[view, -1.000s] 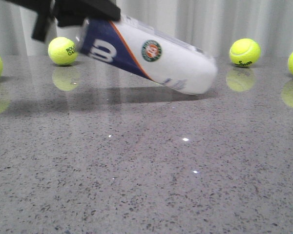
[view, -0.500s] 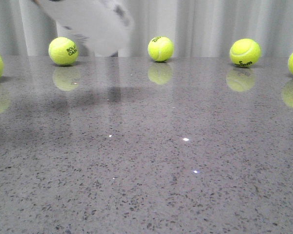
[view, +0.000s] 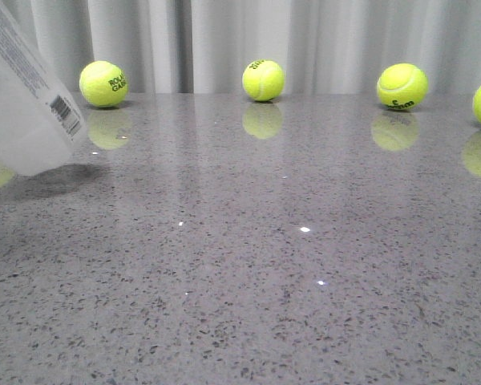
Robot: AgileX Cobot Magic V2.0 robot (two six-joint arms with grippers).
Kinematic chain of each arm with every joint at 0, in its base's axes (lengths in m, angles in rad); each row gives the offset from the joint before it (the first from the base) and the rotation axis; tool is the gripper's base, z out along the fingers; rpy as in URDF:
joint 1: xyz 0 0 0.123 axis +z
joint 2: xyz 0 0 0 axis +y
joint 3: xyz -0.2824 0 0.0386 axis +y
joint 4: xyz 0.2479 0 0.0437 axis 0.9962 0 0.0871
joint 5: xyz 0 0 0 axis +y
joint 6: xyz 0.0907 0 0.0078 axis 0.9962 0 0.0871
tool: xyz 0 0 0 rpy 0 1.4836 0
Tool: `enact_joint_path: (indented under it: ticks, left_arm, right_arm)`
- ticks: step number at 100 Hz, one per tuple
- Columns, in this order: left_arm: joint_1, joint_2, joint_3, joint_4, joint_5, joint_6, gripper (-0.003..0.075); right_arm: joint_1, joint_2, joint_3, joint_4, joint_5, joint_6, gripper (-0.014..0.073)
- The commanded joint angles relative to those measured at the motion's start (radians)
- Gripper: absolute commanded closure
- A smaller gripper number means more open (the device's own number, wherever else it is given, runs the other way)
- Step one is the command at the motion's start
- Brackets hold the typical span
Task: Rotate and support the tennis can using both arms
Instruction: 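Tilt the can upright with the left gripper and stand it on the table, then release the standing can and raise the left gripper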
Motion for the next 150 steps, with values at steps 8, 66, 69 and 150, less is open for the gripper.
enact_joint_path:
  ticks: [8,66,69,150]
  left_arm:
    - [-0.007,0.036,-0.04,-0.021,-0.027,-0.033,0.074]
    - [-0.007,0.296,-0.309,-0.055,0.002,-0.03,0.0216]
    - [-0.007,0.309,-0.327,-0.057,0.004,-0.03,0.0216]
    - [-0.007,0.326,-0.465,-0.057,0.001,-0.033,0.0218]
  right_arm:
    - [-0.005,0.005,-0.025,-0.008,-0.088,-0.002,0.0659]
    - [-0.005,0.005,-0.025,-0.008,-0.088,-0.002,0.0659]
    - [-0.005,0.005,-0.025,-0.008,-0.088,-0.002,0.0659]
    - [-0.005,0.005,-0.025,-0.008,-0.088,-0.002,0.0659]
